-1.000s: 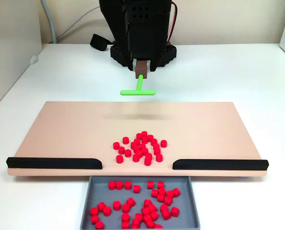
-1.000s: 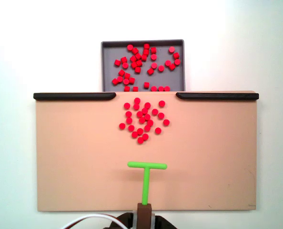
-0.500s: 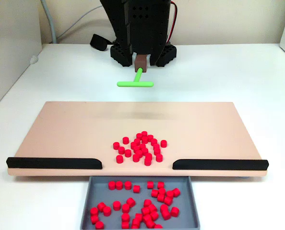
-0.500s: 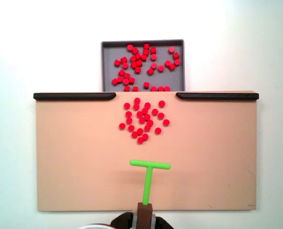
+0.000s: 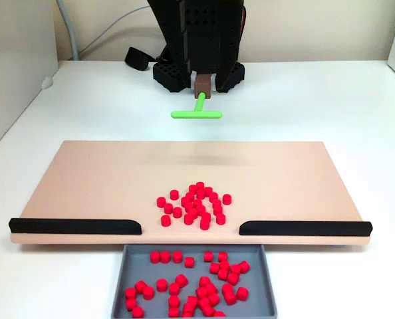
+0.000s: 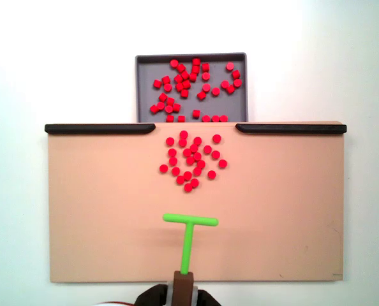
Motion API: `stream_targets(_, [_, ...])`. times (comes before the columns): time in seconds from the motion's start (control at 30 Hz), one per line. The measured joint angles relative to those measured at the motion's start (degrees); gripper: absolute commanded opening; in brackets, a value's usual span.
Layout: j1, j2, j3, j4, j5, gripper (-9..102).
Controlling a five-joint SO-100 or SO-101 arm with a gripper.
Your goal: Gather the bottom side granules
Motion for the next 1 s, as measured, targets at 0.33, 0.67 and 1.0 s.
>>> stream_targets(0.33, [-0.2, -1.1, 1.7, 0.0, -4.2, 0])
stream_targets(0.67, [0.4, 0.4, 9.4, -5.5, -5.8, 0])
stream_targets(1.0, [0.7, 1.4, 15.7, -12.3, -6.3, 0])
